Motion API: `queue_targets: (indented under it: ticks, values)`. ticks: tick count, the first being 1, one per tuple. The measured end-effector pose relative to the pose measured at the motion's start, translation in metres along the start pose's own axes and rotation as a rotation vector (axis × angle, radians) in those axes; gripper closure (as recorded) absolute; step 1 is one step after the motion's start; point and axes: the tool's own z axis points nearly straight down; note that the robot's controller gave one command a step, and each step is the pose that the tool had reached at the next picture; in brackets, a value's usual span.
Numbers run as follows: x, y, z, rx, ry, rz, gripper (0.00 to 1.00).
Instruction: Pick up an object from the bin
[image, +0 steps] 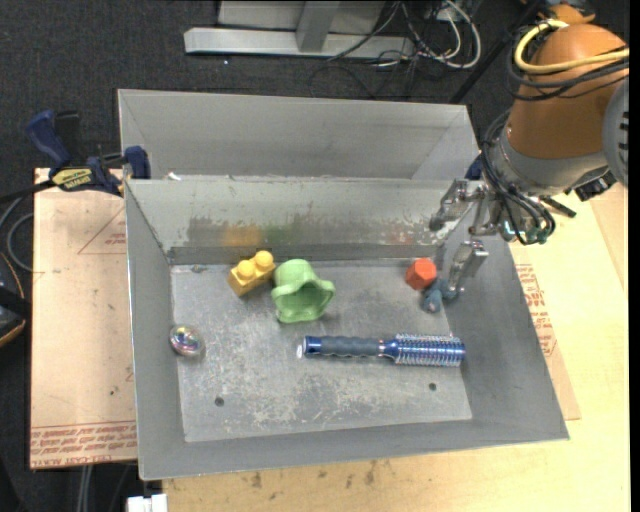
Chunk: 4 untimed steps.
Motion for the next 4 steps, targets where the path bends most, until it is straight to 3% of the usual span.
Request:
queue_targets:
  ticks: [1, 2, 3, 4]
  values:
    - [0.087, 0.004, 0.173, 0.001, -0.017, 0.004, 0.00]
    - [0.101, 0.021, 0.144, 0.000, -0.009, 0.074, 0.00]
    - [0.090, 0.016, 0.144, 0.000, -0.010, 0.162, 0.00]
    - [0.083, 0.008, 0.171, -0.002, -0.010, 0.174, 0.00]
